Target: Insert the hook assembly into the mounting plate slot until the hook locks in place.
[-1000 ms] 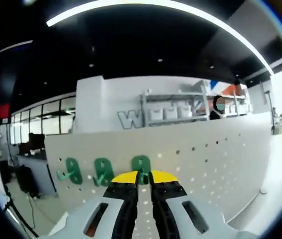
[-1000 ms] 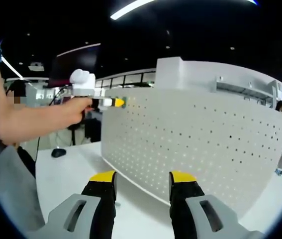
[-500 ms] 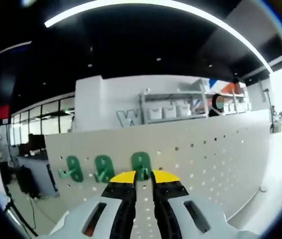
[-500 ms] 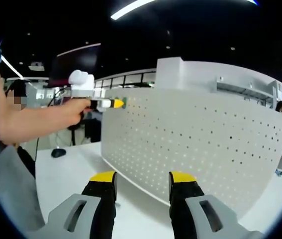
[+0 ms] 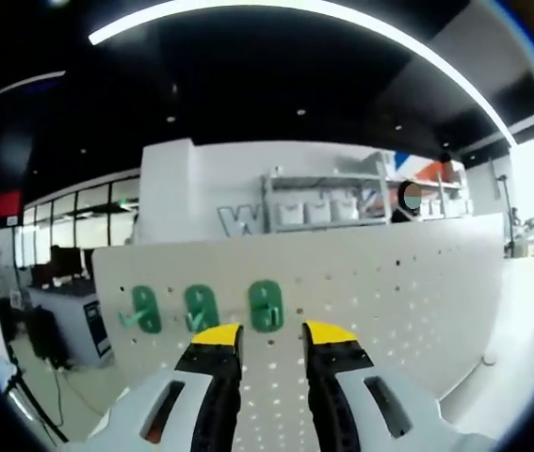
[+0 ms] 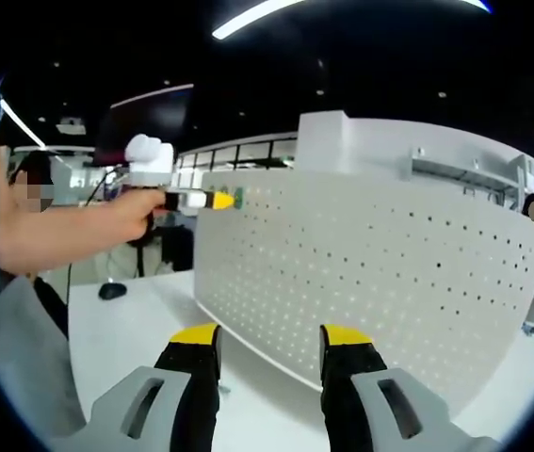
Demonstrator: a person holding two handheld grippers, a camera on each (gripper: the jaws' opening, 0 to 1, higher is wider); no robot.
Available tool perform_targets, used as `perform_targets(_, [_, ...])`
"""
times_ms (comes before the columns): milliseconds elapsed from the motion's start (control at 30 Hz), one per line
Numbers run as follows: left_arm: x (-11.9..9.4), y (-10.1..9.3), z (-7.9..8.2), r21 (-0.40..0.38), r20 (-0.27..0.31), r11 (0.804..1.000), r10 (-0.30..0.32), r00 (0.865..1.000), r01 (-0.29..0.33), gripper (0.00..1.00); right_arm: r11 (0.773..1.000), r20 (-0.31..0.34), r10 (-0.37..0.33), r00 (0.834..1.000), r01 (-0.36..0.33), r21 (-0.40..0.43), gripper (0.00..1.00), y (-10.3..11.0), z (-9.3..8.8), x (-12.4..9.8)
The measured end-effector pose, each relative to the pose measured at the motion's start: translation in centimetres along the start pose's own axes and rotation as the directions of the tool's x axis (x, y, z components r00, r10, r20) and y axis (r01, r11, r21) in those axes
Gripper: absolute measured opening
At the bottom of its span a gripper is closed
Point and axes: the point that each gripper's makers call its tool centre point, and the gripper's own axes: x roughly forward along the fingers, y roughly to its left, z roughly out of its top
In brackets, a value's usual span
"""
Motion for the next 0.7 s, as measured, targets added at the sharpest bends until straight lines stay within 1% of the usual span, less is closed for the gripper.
perform_targets(133, [-0.6, -0.3, -0.4, 0.009, -0.008, 1.0, -0.008, 1.0, 0.008, 0.28, 1.0, 0.002, 0.002, 1.0, -0.002, -0.001, 0.41, 0.1, 0.1, 0.1])
perform_targets(200, [-1.1, -0.6, -0.9, 0.027, -0.017, 0.999, -0.017, 1.0, 0.018, 0.28, 1.0, 0.005, 0.003, 1.0, -0.003, -0.001, 0.41, 0.1, 0.2, 0.1])
perform_targets(367, [-1.8, -1.1, -2.2, 0.03, -0.045, 0.999, -0.038, 0.998, 0.039, 0.28, 1.0, 0.005, 0.007, 1.0, -0.007, -0.004, 0.41, 0.3, 0.3, 0.3])
perform_targets(433, [-2.1, -1.4, -2.9, 0.028, -0.069, 0.998, -0.052, 0.996, 0.054, 0.28, 1.0, 0.006, 0.009, 1.0, -0.009, -0.005, 0.41, 0.4, 0.4, 0.3])
perform_targets(533, [-2.4, -1.7, -3.5, 0.035, -0.08, 0.997, -0.06, 0.995, 0.063, 0.28, 1.0, 0.007, 0.011, 1.0, -0.011, -0.005, 0.41, 0.5, 0.4, 0.3])
perform_targets(700, [-3.1, -2.5, -4.3, 0.044, -0.101, 0.994, -0.091, 0.991, 0.096, 0.27, 1.0, 0.012, 0.01, 1.0, -0.01, -0.006, 0.41, 0.6, 0.6, 0.2])
